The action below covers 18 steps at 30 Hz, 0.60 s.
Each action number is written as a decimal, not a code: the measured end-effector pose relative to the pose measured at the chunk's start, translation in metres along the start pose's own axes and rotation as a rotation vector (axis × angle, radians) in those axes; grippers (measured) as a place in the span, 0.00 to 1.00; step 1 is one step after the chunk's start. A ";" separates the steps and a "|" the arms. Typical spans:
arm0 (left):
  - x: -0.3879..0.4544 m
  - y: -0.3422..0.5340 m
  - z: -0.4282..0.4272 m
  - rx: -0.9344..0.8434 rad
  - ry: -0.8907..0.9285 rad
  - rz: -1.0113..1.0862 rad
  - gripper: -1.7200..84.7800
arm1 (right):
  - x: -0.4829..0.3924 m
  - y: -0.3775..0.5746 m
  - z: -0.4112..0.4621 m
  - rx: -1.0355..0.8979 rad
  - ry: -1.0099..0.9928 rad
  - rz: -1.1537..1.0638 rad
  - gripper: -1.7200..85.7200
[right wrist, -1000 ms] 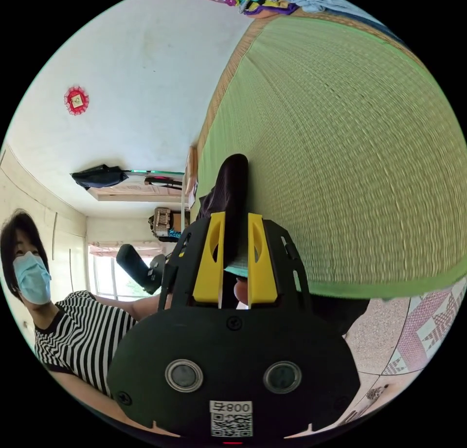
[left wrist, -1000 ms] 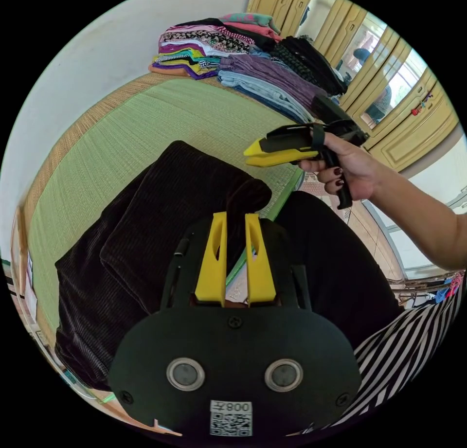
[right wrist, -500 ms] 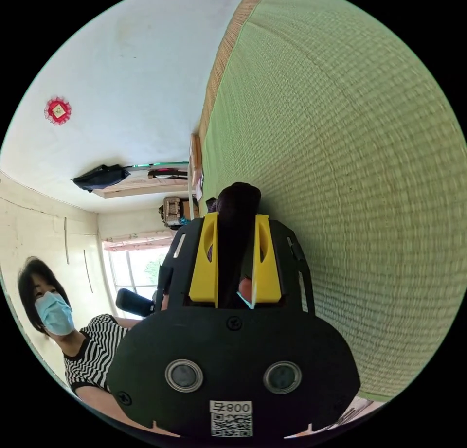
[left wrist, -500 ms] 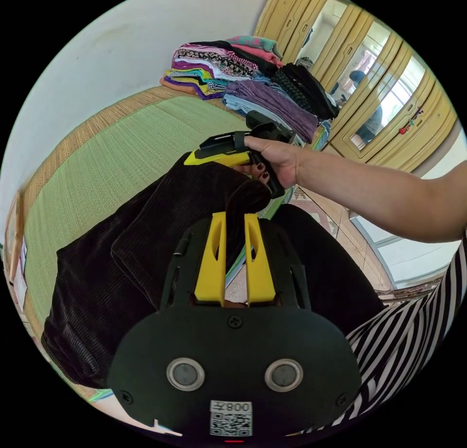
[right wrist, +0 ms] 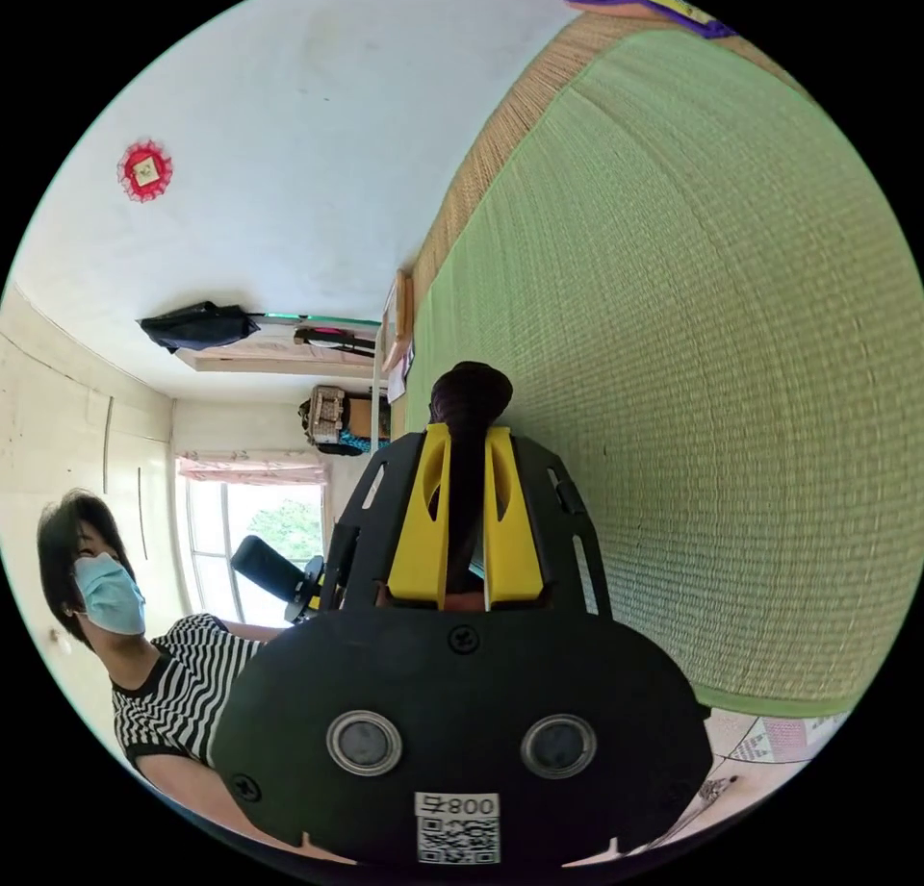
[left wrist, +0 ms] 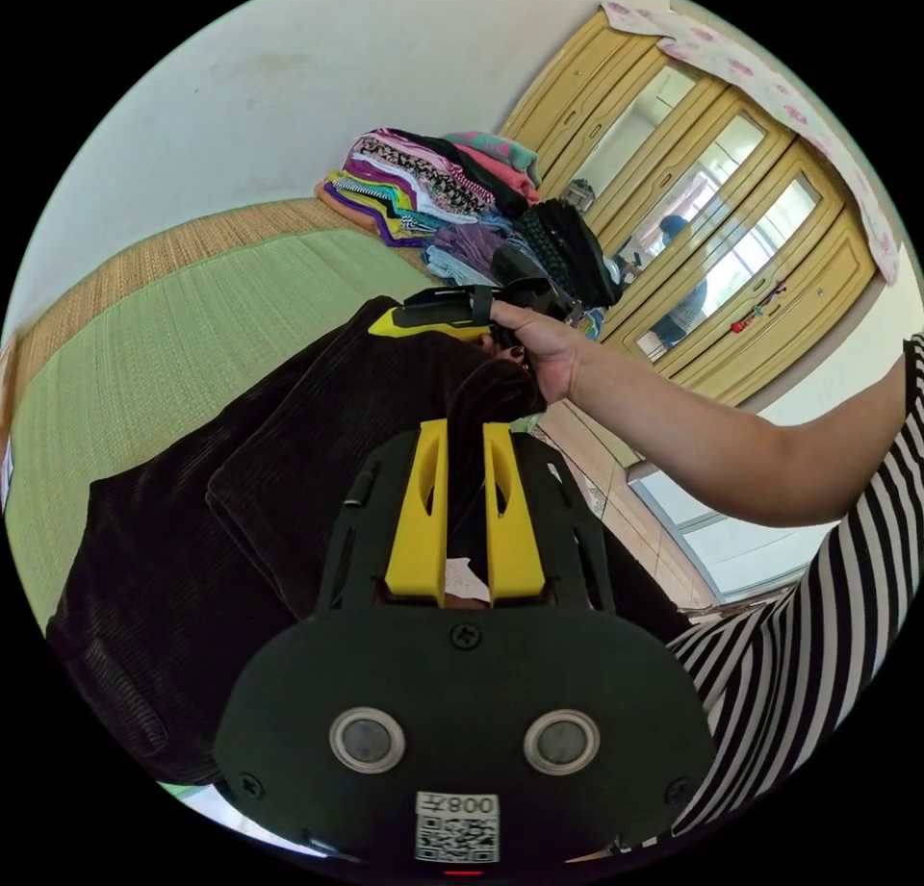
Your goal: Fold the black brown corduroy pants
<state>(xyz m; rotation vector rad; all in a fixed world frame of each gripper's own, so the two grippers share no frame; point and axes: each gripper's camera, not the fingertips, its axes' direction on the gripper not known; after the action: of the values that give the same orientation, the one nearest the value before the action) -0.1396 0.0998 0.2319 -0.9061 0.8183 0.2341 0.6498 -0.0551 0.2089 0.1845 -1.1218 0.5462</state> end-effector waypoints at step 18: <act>-0.240 0.265 -0.154 0.453 0.209 -0.414 0.09 | -0.179 -0.009 0.331 -0.080 0.208 -0.161 0.09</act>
<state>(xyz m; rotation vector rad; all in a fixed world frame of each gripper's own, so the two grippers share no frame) -0.5180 0.1789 0.1902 -0.6543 0.8115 -0.4013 0.3316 -0.2551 0.1941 0.1433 -0.9157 0.3677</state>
